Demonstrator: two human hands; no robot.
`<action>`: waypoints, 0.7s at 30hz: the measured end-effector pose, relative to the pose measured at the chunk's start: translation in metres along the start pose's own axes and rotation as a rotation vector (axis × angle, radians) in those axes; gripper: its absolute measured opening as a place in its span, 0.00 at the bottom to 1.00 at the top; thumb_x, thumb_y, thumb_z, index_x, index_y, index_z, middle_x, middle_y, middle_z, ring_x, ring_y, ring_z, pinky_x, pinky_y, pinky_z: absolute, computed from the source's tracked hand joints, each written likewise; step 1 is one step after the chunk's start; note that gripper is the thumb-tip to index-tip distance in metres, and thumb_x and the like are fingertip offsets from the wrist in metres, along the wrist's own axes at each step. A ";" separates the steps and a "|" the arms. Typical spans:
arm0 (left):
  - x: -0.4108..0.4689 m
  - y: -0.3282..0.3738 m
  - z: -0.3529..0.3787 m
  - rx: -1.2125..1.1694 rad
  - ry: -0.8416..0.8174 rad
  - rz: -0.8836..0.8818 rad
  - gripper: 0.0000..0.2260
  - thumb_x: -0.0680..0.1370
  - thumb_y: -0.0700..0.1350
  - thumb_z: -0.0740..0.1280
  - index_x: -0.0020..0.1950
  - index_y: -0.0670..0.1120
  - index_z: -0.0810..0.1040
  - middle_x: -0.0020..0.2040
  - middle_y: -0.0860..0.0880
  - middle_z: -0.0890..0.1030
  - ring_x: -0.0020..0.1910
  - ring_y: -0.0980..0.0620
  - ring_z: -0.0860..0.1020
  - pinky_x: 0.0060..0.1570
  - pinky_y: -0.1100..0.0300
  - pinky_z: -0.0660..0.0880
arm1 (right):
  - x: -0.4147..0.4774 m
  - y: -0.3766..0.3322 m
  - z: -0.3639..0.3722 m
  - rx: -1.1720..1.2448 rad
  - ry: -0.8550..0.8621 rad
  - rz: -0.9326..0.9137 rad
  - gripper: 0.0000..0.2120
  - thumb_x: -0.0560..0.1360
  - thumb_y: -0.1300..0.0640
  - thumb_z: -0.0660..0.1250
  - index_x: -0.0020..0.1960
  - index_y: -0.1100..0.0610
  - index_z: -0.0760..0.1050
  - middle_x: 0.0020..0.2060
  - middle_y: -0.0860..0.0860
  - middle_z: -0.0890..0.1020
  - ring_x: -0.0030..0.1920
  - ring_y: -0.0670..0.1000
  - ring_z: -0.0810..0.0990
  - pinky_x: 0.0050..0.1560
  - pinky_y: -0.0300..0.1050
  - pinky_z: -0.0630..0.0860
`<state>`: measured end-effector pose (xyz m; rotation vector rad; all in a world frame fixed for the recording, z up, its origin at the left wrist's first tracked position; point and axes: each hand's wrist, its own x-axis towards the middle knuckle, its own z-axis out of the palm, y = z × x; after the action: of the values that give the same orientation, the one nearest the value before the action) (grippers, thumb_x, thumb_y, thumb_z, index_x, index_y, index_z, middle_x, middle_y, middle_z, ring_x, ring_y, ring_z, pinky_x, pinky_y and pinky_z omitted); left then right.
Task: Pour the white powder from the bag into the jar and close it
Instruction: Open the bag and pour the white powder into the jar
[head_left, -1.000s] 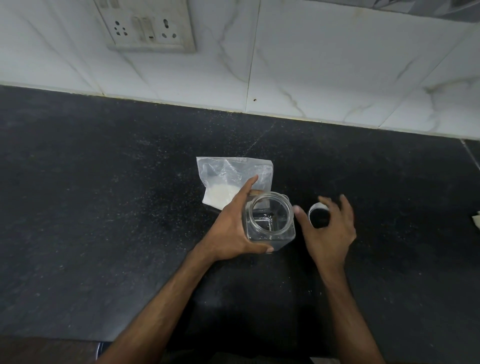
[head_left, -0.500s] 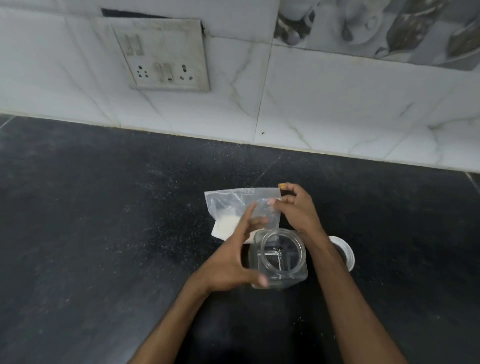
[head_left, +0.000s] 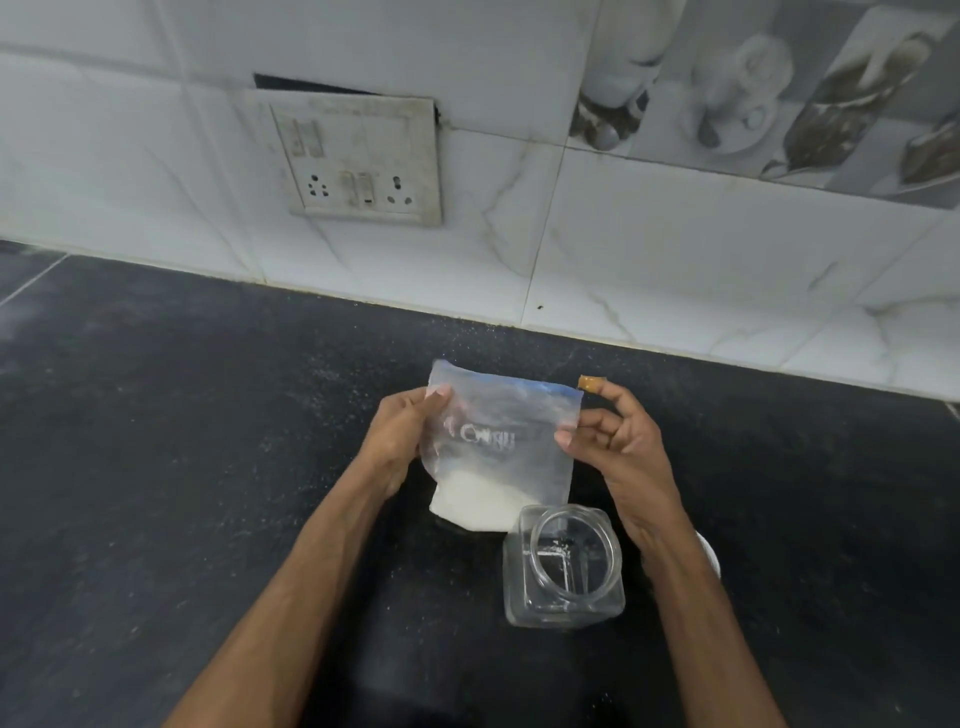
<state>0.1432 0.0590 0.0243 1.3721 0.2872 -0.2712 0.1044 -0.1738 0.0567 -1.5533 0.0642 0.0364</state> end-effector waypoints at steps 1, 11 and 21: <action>0.000 0.003 0.001 -0.018 0.003 0.054 0.15 0.81 0.46 0.65 0.37 0.44 0.83 0.34 0.48 0.85 0.31 0.53 0.82 0.36 0.58 0.77 | -0.001 -0.002 -0.001 0.007 0.010 -0.007 0.27 0.70 0.72 0.73 0.65 0.55 0.72 0.40 0.52 0.86 0.44 0.48 0.85 0.49 0.40 0.80; -0.020 0.034 0.017 0.042 -0.013 0.403 0.10 0.81 0.44 0.66 0.47 0.41 0.85 0.40 0.50 0.87 0.38 0.57 0.83 0.41 0.67 0.78 | -0.005 -0.026 -0.025 -0.002 0.120 -0.054 0.27 0.69 0.72 0.73 0.65 0.58 0.72 0.35 0.49 0.85 0.40 0.45 0.84 0.45 0.35 0.79; -0.030 0.058 0.032 0.276 0.032 0.686 0.07 0.79 0.44 0.68 0.45 0.50 0.86 0.40 0.55 0.87 0.42 0.57 0.85 0.45 0.66 0.79 | -0.004 -0.093 0.025 -0.623 0.151 -0.418 0.14 0.71 0.58 0.76 0.54 0.47 0.79 0.54 0.38 0.81 0.57 0.36 0.76 0.60 0.29 0.69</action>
<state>0.1372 0.0389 0.0940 1.6629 -0.2110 0.2933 0.1069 -0.1503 0.1503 -2.1608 -0.1693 -0.4283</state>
